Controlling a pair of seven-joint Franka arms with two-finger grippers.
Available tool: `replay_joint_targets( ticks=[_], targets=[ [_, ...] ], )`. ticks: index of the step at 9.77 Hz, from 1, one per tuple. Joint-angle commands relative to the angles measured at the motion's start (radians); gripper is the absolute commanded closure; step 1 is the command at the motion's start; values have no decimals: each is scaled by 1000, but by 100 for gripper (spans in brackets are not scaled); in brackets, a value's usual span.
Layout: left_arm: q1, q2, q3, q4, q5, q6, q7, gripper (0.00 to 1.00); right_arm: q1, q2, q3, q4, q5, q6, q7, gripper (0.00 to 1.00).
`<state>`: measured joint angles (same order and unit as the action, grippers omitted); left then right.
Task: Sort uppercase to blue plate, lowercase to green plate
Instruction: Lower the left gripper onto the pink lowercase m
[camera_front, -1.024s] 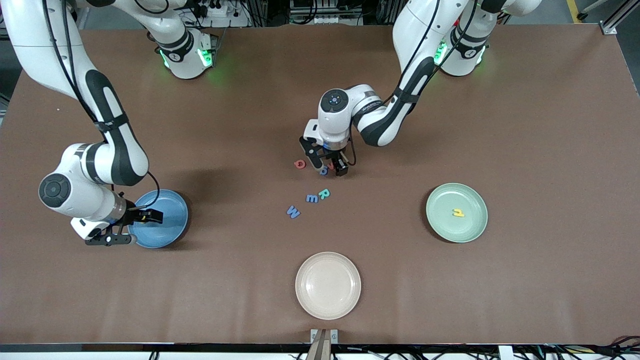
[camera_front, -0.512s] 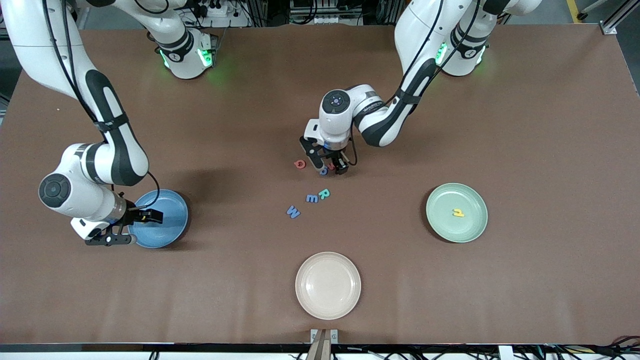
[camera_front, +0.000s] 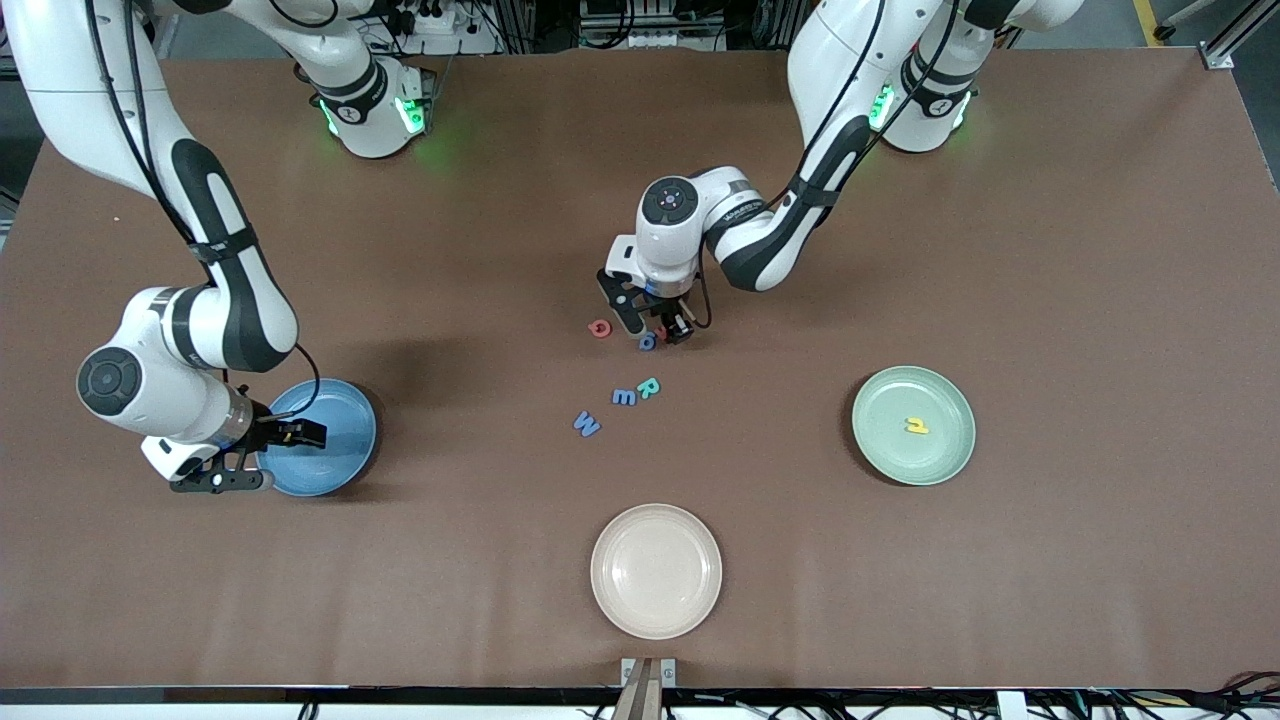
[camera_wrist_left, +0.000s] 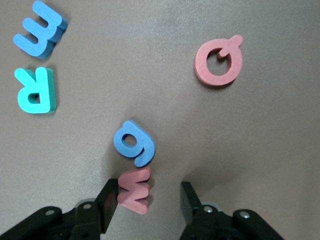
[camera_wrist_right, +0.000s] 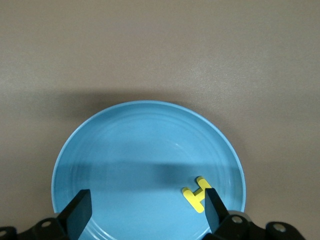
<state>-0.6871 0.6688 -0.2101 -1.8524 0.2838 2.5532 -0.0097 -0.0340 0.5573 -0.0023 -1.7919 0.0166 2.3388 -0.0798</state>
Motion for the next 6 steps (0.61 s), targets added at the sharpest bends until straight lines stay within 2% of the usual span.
replay_joint_targets(
  ticks=[1,3,6],
  targets=[
    [11,-9,-6,-19,-20,12,13,52,3,3,1,14,-1,-13,18,0],
    [9,-9,-8,-19,-20,12,14,60,3,3,1,14,-1,-13,17,0],
    [11,-12,-8,-19,-20,10,20,63,6,3,1,16,-1,-13,18,0]
  ],
)
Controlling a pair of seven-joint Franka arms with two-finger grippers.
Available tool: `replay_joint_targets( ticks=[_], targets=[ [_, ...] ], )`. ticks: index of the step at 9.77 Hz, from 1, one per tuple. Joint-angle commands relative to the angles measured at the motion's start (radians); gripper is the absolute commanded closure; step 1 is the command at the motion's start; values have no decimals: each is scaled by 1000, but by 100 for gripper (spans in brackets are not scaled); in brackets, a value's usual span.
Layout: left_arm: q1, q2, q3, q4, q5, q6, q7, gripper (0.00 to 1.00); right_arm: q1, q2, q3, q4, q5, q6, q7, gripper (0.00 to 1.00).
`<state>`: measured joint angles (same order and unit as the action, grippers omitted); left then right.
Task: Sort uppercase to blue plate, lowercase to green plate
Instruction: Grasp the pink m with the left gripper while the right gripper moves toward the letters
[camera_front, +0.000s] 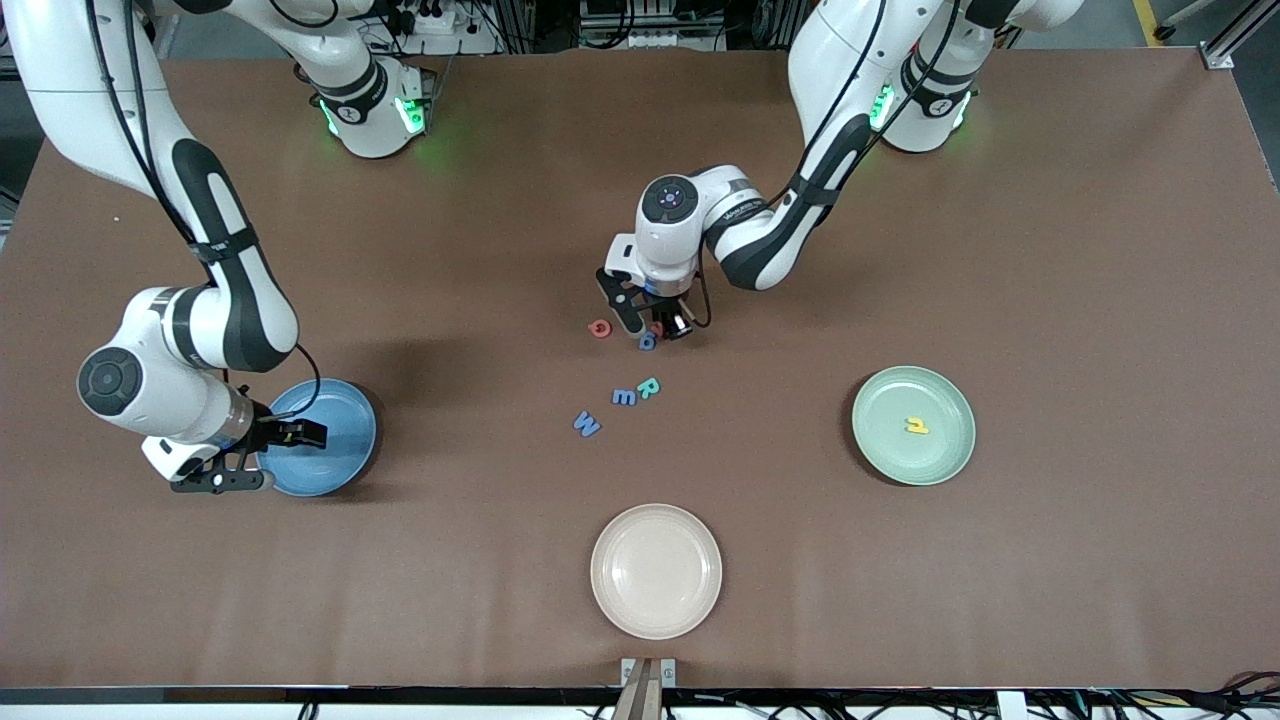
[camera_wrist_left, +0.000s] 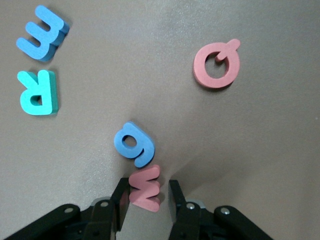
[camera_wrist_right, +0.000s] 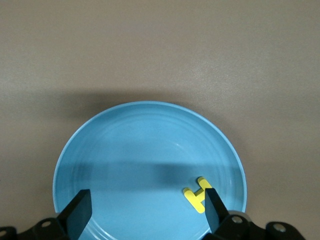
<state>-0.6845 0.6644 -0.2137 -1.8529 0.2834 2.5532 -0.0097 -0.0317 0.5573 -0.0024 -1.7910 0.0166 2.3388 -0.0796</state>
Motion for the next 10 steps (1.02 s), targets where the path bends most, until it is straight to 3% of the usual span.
replay_joint_targets(
  ticks=[1,10],
  targets=[
    [8,-11,-4,-19,-20,10,34,64,4,4,1,15,-1,-13,18,0],
    [23,-29,-6,-17,-30,-14,39,65,67,12,1,22,-1,-12,134,0]
  ],
)
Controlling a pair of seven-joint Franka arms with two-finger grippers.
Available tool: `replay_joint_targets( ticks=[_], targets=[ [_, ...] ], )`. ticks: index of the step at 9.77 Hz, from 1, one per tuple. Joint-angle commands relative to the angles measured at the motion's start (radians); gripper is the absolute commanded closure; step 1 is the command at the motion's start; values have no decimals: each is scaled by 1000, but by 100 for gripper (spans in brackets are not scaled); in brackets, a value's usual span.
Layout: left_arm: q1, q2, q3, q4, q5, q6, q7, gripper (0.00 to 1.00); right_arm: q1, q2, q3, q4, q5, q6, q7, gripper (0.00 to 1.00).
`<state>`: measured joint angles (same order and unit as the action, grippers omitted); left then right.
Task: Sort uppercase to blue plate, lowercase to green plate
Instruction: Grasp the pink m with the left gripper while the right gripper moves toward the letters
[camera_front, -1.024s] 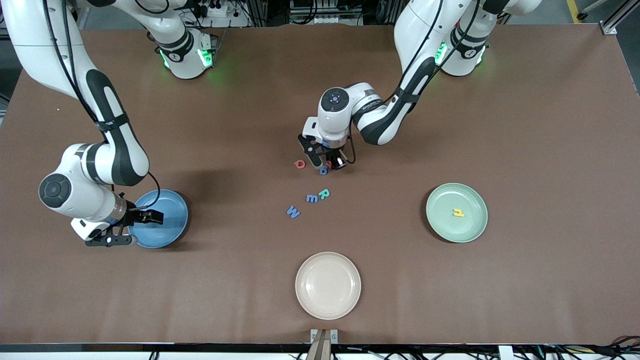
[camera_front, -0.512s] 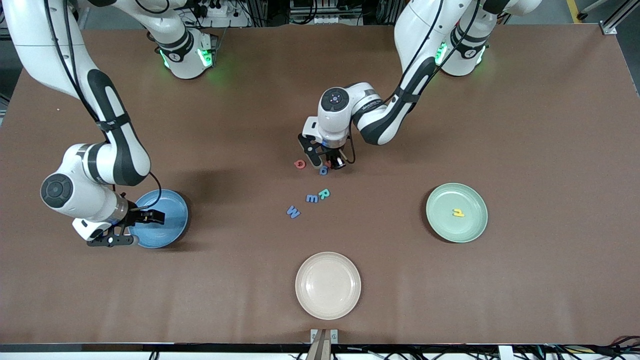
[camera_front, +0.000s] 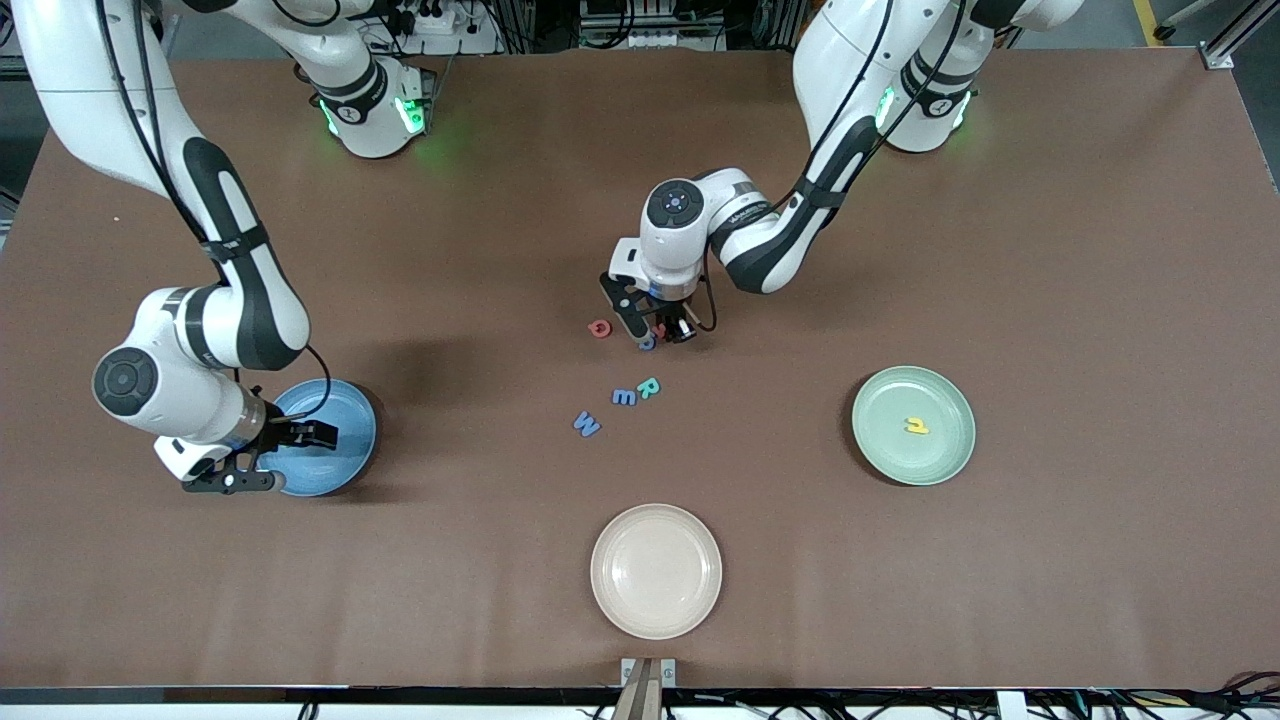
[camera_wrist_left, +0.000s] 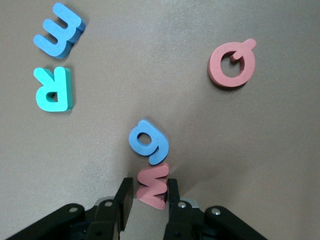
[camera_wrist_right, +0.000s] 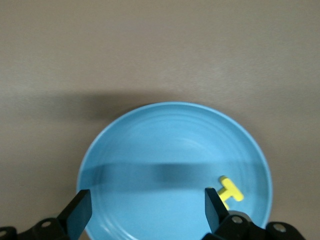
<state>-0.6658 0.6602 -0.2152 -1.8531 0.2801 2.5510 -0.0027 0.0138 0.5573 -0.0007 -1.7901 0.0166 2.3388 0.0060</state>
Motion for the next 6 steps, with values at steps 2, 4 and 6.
replay_joint_targets(
  ticks=[2,4,6],
  targets=[
    [9,-25,-4,-15,-29,-26,32,65,60,18,-1,28,-1,-12,130,0],
    [11,-33,-4,-14,-47,-48,35,69,116,32,-1,47,0,-10,291,0],
    [11,-33,-7,-14,-49,-48,53,74,188,65,-1,101,2,-13,498,0]
  ],
)
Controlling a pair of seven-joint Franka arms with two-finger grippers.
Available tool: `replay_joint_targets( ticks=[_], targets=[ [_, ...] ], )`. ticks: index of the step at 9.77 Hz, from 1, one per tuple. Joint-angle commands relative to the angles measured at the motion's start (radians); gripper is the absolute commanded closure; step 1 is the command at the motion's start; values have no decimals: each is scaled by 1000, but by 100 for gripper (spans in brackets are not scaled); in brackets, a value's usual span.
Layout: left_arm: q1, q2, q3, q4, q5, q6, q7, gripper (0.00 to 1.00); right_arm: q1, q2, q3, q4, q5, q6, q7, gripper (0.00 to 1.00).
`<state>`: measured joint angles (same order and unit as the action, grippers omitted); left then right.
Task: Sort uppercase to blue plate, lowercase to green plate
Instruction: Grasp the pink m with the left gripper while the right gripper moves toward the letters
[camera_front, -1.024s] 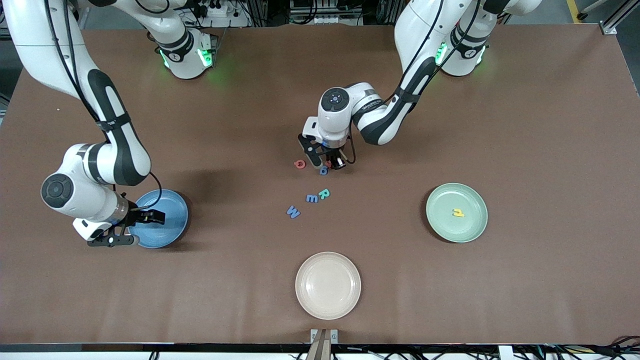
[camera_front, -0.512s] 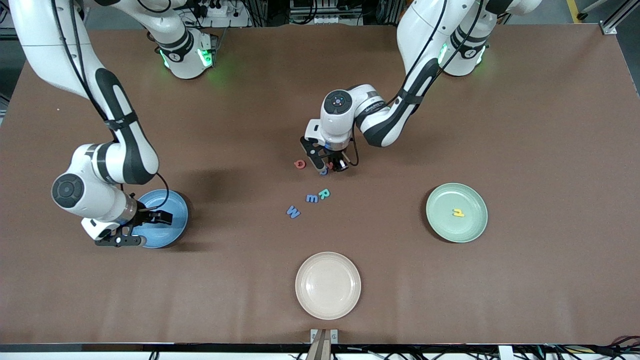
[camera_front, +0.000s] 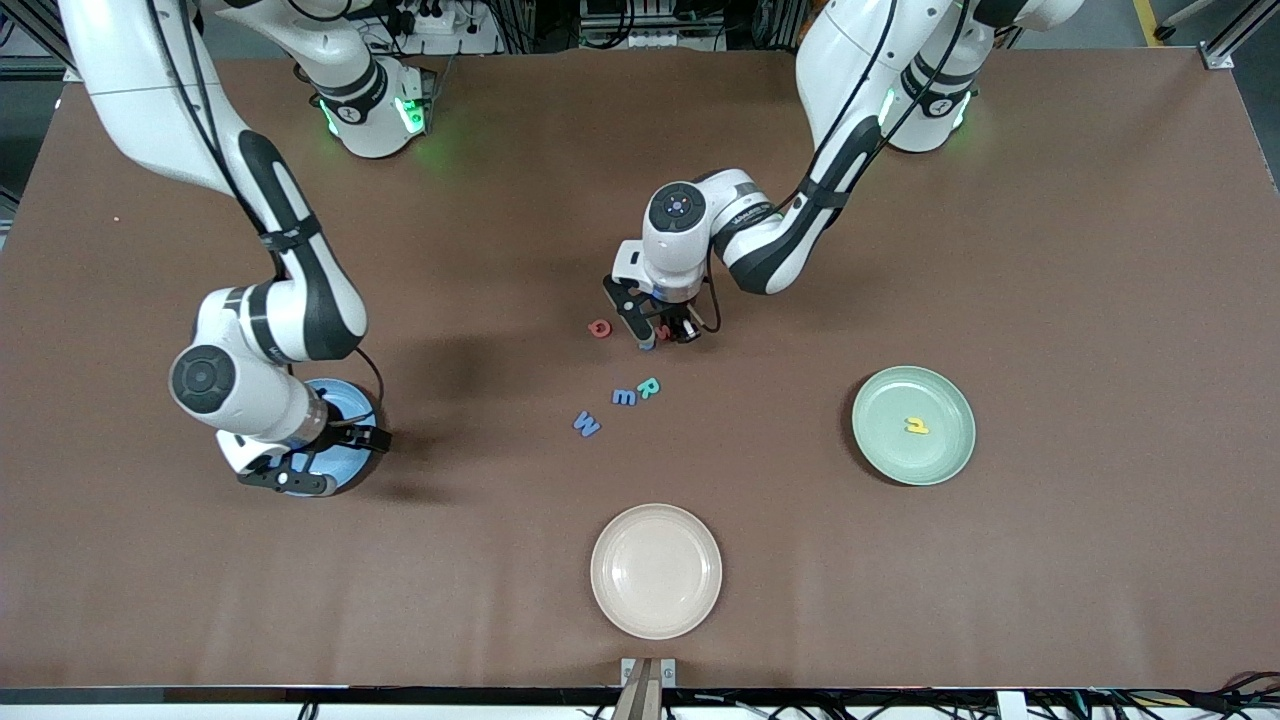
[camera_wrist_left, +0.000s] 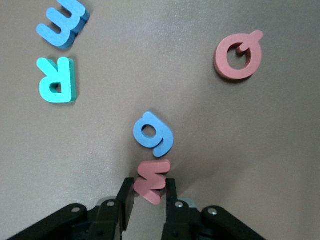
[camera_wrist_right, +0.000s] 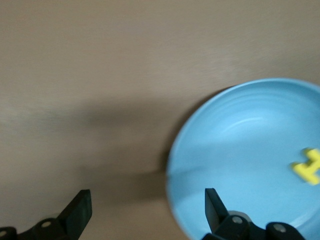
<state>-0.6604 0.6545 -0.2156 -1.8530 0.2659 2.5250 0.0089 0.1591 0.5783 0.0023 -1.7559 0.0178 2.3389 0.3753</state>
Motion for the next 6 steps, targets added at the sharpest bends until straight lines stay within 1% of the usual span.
replay_joint_targets(
  ticks=[1,2,3,6],
  targets=[
    [4,-26,-7,-14,-36,-22,42,76,74,67,-4,97,1,-13,228,0],
    [5,-27,-7,-14,-36,-22,43,83,101,86,-4,128,2,-15,322,0],
    [4,-27,-7,-14,-36,-23,40,100,111,98,-2,150,4,-29,382,0],
    [5,-51,-7,-14,-47,-60,45,100,137,109,1,162,5,-30,471,0]
  ],
)
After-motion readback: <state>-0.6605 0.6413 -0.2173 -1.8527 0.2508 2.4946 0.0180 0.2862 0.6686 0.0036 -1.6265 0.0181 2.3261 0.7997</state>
